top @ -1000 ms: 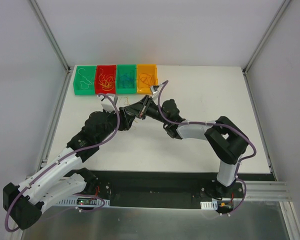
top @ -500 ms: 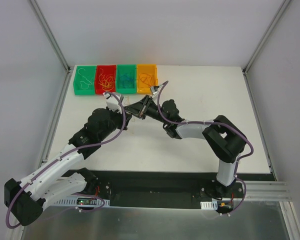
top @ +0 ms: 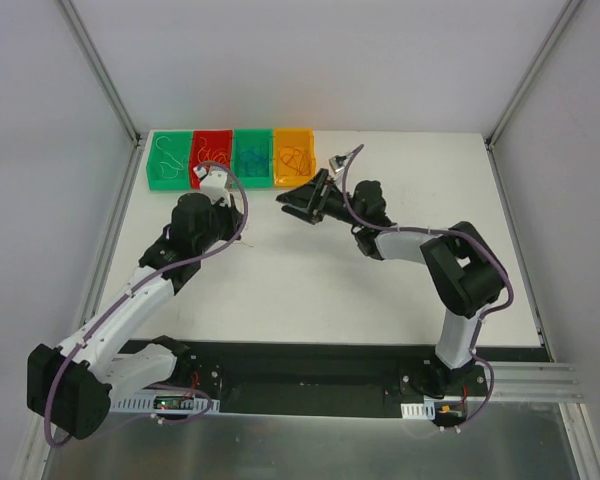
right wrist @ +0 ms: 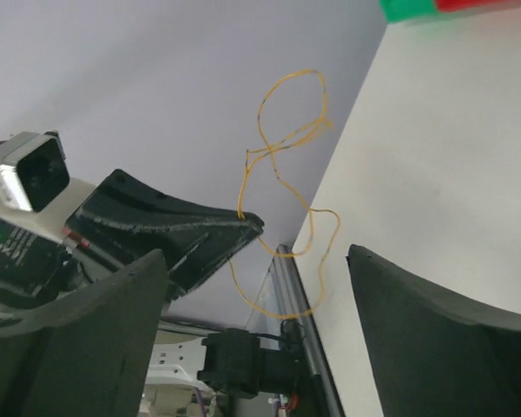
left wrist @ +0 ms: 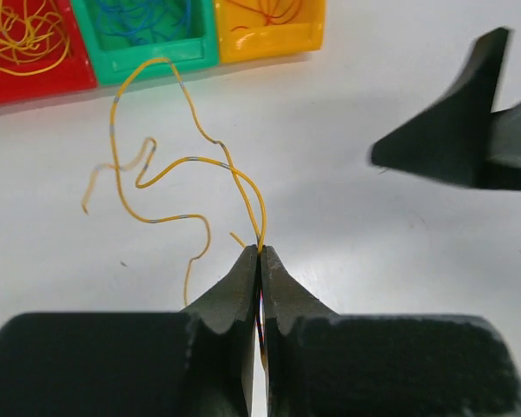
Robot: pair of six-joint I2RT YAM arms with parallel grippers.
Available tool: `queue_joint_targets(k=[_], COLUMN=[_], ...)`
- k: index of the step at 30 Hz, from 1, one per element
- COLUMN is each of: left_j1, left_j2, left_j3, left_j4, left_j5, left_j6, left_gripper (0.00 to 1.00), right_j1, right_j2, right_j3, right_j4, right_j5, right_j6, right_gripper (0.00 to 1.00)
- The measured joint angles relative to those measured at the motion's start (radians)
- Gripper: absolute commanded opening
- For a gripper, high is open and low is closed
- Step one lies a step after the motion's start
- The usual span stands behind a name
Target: Untangle the cables
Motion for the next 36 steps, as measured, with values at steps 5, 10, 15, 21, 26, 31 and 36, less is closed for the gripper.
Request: queue_joint_targets(k=[5, 10, 15, 21, 26, 31, 36], left_j1=[0.14, 0.298, 0.431, 0.523, 0.565, 0.578, 0.578], left_j2=[0.126, 0.332, 0.629, 0.919, 1.088, 1.224, 1.31], left_j3=[0.08, 0.272, 0.549, 0.799, 0.97, 1.141, 1.232], left_j4=[-0.029, -0.055, -0.106, -0.198, -0.239, -0.285, -0.307], left_j5=[0.088, 0.211, 0.362, 0.507, 0.58, 0.602, 0.581], left_j6=[0.002, -0.013, -0.077, -0.126, -0.126, -0.12, -0.096], left_gripper=[0.0, 0.0, 0.0, 0.0, 0.0, 0.0, 0.0], right_j1=[-0.166, -0.273, -0.283, -0.285, -0.29, -0.296, -0.296], right_j2=[-0.069, -0.195, -0.266, -0.263, -0.259, -0.258, -0.243], right_j3=[-0.071, -0.113, -0.113, -0.113, -0.113, -0.113, -0.112], right_j4=[-0.056, -0.251, -0.394, -0.467, -0.49, -0.501, -0.5], right_j5=[-0.082, -0.078, -0.059, -0.06, -0.057, -0.053, -0.053], right_j6=[-0.118, -0.315, -0.476, -0.55, -0.578, -0.594, -0.597], right_gripper=[0.94, 0.94, 0.94, 0.94, 0.93, 0.93, 0.93])
